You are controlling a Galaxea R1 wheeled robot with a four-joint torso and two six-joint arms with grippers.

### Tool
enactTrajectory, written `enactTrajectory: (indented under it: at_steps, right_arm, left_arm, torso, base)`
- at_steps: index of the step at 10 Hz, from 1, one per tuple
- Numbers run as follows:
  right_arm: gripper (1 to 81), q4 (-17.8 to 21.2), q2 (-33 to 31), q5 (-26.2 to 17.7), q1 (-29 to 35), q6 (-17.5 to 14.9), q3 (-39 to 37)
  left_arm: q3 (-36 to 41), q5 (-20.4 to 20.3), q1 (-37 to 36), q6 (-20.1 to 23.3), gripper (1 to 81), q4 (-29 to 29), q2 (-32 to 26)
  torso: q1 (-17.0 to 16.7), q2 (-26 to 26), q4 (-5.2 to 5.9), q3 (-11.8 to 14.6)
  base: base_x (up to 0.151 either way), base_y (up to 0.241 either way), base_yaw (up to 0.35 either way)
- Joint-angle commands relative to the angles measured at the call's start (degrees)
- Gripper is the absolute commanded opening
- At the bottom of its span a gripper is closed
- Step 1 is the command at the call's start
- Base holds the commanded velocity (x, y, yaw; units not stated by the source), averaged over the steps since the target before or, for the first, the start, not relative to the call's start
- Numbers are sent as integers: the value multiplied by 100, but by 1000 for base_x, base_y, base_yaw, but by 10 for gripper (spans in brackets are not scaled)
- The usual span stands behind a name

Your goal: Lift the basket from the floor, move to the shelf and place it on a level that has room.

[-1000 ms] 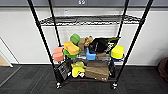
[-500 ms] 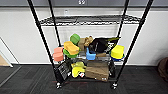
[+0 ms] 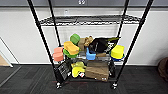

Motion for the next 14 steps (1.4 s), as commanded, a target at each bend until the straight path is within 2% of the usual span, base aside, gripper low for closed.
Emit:
enactTrajectory:
  at_steps: [1,2,4,6,12,14]
  right_arm:
    - [10,335,-225,97,760,235,666]
    - [10,335,-252,97,812,235,728]
    - [10,309,-279,97,961,253,754]
    - [10,335,-296,62,1269,270,763]
    - [10,371,-428,-9,1771,349,877]
    - [10,371,-541,-9,1902,367,1061]
  left_arm:
    - [711,73,-614,-187,10,-124,-327]
    - [800,38,-614,-187,10,-123,-406]
    - [941,-410,-648,-187,10,-123,-494]
    - [835,-410,-894,-214,10,-334,-512]
    - [1213,-348,-1554,-258,10,-738,-758]
    - [1450,-340,-1712,-258,10,-765,-837]
  torso:
    - [-367,571,0,0]
    - [-396,621,0,0]
    - [-592,936,0,0]
    - [-841,1331,0,-5]
    - [-1552,2463,0,-13]
    - [-1845,2920,0,319]
  base:
    - [0,0,0]
    - [0,0,0]
    - [0,0,0]
    - [0,0,0]
    - [0,0,0]
    - [0,0,0]
